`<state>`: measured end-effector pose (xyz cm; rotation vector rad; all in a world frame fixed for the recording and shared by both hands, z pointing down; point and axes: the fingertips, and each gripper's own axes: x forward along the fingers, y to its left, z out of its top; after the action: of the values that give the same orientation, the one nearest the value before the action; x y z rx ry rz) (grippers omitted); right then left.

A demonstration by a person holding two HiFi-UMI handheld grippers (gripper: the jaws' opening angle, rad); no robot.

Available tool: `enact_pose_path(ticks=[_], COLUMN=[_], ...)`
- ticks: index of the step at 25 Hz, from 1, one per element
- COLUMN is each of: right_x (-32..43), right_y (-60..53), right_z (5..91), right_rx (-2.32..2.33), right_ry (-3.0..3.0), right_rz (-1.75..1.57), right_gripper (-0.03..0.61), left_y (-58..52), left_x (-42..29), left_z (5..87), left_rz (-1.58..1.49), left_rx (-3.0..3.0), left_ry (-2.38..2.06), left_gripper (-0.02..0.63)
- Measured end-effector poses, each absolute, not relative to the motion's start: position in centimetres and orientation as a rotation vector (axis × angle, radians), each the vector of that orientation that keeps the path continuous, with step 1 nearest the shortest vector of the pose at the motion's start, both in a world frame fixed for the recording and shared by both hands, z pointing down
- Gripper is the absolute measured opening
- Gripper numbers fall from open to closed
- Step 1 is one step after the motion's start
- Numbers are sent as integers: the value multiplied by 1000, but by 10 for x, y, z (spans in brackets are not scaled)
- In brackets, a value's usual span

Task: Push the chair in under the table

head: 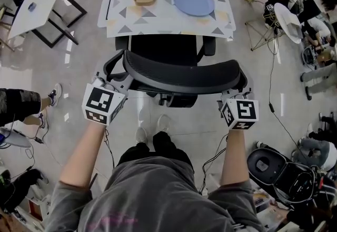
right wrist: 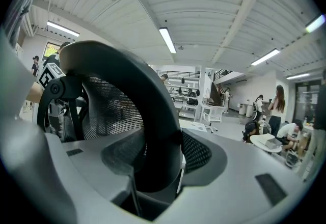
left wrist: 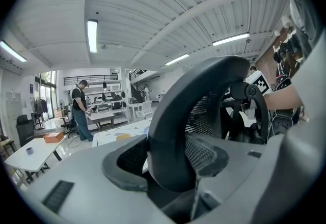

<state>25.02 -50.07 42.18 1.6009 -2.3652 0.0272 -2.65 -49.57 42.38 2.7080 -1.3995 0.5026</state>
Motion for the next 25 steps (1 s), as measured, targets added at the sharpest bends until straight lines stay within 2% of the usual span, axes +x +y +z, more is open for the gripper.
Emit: enact_pose_path(ticks=[25], right_x=[255], right_y=[-444], right_z=[401], right_rx=[1699], right_ry=[-2340], right_rz=[66], right_gripper=[201], left_y=[-457], left_x=[-39], left_z=[405], left_rz=[479], left_rx=[2764], left_ry=[-1364], left_gripper=[239])
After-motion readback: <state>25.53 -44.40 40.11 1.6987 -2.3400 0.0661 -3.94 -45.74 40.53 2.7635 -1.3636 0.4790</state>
